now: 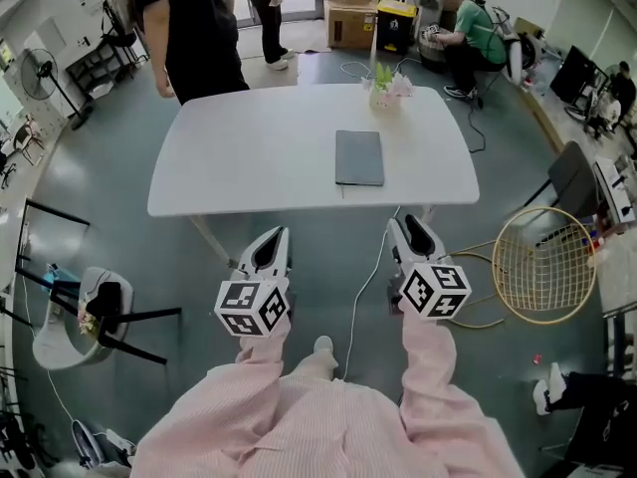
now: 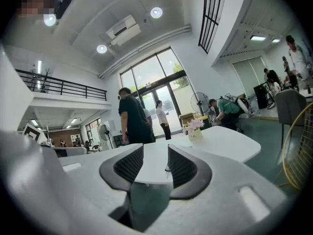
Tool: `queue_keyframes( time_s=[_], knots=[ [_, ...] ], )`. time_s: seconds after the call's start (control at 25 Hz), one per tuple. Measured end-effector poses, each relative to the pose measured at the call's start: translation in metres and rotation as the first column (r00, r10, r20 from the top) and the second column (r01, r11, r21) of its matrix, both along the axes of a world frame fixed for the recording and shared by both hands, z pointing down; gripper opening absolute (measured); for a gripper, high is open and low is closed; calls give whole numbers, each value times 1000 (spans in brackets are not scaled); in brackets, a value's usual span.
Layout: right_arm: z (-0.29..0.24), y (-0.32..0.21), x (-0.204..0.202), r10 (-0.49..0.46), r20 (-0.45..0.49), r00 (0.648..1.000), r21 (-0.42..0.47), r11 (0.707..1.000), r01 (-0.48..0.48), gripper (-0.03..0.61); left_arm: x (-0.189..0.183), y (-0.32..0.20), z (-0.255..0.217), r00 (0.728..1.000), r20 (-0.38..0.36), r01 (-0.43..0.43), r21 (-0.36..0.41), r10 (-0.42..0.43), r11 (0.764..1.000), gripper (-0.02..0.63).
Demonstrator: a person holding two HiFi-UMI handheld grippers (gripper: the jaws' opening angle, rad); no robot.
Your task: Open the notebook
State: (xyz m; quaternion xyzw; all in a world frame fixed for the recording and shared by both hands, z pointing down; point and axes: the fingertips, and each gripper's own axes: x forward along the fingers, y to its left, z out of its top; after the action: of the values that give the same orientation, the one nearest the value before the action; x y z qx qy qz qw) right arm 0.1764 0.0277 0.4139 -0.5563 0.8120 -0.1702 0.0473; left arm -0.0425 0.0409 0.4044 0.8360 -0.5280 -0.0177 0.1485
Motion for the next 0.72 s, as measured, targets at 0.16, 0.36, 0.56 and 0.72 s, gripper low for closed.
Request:
queue_keyframes(
  time_s=[0.16, 0.36, 0.56, 0.72],
  knots=[
    [6, -36, -3, 25, 1, 1000, -18, 1000, -25, 138, -5, -41, 5, 1000, -8, -21, -14, 21, 1000, -2],
    [15, -65, -3, 47, 15, 999, -43, 998, -47, 138, -3, -78, 12, 998, -19, -53, -28, 52, 998, -2],
    [23, -83, -1, 61, 29, 998, -69, 996, -59, 138, 2, -97, 22, 997, -27, -79, -54, 77, 995, -2],
    [32, -96, 6, 82, 50, 995, -96, 992, -77, 138, 8, -111, 30, 995, -29, -95, -71, 93, 993, -2]
  ],
)
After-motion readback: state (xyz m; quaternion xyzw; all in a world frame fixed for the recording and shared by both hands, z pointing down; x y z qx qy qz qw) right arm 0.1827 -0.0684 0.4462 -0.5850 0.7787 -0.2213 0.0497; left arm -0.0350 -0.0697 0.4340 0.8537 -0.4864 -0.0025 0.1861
